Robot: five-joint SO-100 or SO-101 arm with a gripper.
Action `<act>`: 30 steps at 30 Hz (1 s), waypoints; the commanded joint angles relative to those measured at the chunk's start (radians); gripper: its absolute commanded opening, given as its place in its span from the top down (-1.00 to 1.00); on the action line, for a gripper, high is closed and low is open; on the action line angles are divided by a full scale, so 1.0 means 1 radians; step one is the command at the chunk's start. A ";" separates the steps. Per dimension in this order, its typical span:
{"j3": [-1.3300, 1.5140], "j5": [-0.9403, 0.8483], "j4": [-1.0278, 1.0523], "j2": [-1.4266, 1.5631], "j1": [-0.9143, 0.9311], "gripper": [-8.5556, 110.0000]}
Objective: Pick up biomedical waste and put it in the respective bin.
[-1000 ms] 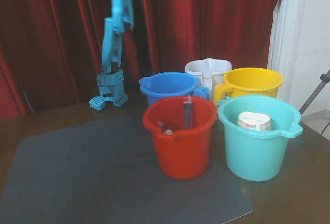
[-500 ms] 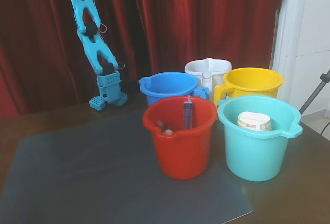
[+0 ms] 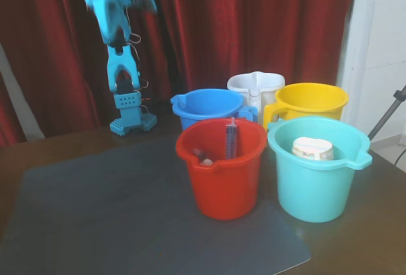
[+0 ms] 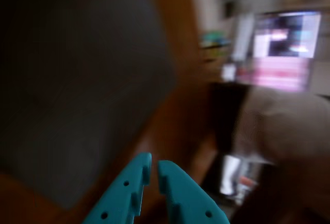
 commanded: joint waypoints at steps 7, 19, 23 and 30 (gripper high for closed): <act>0.706 -0.018 -0.192 0.518 0.003 0.85; 1.019 -0.008 -0.195 0.552 0.003 0.85; 1.086 -0.012 -0.219 0.552 0.023 0.83; 1.224 -0.018 -0.261 0.552 0.175 0.83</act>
